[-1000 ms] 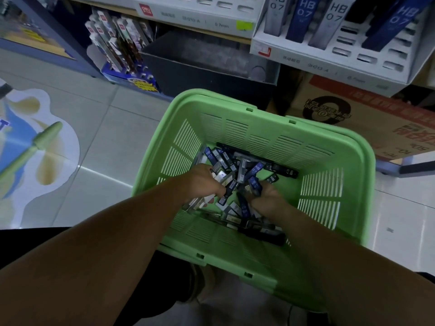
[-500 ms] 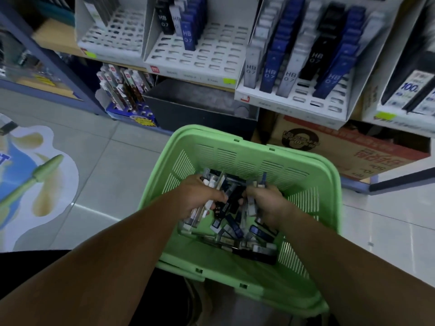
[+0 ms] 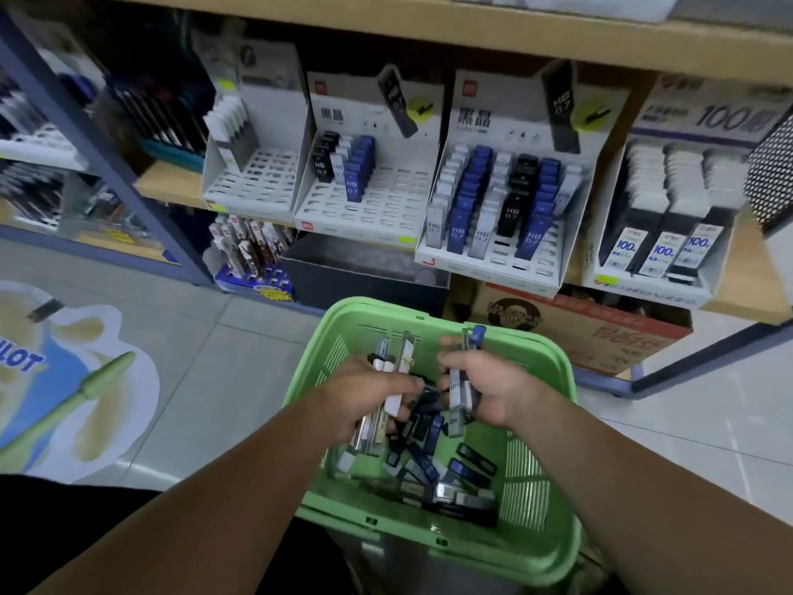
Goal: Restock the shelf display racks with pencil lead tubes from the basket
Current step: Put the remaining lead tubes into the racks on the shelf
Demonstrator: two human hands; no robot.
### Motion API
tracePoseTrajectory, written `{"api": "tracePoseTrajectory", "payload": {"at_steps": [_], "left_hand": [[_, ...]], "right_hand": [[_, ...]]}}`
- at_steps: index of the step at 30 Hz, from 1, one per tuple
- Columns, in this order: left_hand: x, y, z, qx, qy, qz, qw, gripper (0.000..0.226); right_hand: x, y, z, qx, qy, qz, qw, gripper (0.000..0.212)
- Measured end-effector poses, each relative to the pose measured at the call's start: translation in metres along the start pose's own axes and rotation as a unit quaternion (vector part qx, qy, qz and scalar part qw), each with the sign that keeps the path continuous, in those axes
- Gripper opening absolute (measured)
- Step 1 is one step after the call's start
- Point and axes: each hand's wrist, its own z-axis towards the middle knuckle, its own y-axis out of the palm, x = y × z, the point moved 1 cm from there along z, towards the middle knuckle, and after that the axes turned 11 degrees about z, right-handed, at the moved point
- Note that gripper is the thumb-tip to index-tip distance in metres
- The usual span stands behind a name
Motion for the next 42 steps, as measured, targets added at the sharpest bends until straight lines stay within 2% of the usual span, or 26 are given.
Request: {"api": "tracePoseTrajectory", "payload": {"at_steps": [2, 5, 6, 10, 12, 16, 24, 28, 35, 37, 39, 42], "left_hand": [[0.012, -0.003, -0.010, -0.002, 0.014, 0.000, 1.000, 0.055], [0.028, -0.010, -0.028, -0.003, 0.037, 0.016, 0.999, 0.090], [0.035, -0.012, -0.038, -0.016, 0.050, 0.018, 0.998, 0.092], [0.065, -0.022, -0.075, -0.053, 0.094, 0.003, 0.994, 0.046], [0.079, -0.027, -0.090, -0.060, 0.119, -0.001, 0.991, 0.037], [0.104, -0.035, -0.116, -0.071, 0.153, 0.000, 0.986, 0.032], [0.129, -0.053, -0.128, -0.063, 0.166, -0.073, 0.981, 0.037], [0.126, -0.041, -0.123, -0.100, 0.156, -0.052, 0.981, 0.016], [0.121, -0.024, -0.109, -0.036, 0.133, -0.113, 0.984, 0.042], [0.127, -0.019, -0.111, -0.041, 0.131, -0.095, 0.986, 0.044], [0.136, -0.014, -0.114, -0.061, 0.142, -0.075, 0.985, 0.035], [0.147, -0.016, -0.114, -0.052, 0.139, -0.059, 0.987, 0.035]], "right_hand": [[-0.008, 0.005, -0.015, -0.017, -0.017, -0.002, 1.000, 0.031], [-0.022, 0.015, -0.039, -0.026, -0.031, -0.024, 0.999, 0.026], [-0.027, 0.018, -0.048, -0.027, -0.035, -0.039, 0.998, 0.025], [-0.054, 0.037, -0.083, -0.069, -0.061, -0.044, 0.995, 0.034], [-0.071, 0.050, -0.102, -0.098, -0.078, -0.057, 0.990, 0.038], [-0.098, 0.073, -0.131, -0.142, -0.129, -0.135, 0.972, 0.037], [-0.120, 0.077, -0.150, -0.105, -0.207, -0.143, 0.962, 0.042], [-0.115, 0.083, -0.149, -0.126, -0.201, -0.142, 0.961, 0.041], [-0.122, 0.065, -0.142, -0.104, -0.169, -0.017, 0.980, 0.022], [-0.125, 0.059, -0.142, -0.112, -0.177, -0.060, 0.976, 0.027], [-0.129, 0.057, -0.144, -0.119, -0.209, -0.140, 0.960, 0.030], [-0.140, 0.060, -0.147, -0.126, -0.249, -0.212, 0.937, 0.031]]}}
